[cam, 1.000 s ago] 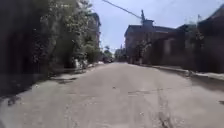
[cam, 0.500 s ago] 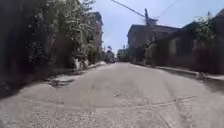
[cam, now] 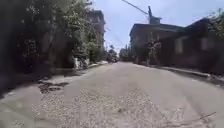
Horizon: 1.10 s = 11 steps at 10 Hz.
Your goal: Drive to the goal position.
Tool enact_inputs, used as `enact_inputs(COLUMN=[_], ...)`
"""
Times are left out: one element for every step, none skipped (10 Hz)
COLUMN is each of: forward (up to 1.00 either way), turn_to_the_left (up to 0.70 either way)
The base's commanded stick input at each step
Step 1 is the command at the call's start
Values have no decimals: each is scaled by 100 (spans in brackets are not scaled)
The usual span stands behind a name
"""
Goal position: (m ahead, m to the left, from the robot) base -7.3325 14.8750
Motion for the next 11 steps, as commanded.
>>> enact_inputs(forward=[100, 100, 100, 100, 100, 100, 100, 100, 100, 100, 100], turn_to_the_left=[1, 1, 1, 1, 1, 1, 1, 1, 1, 1, 1])
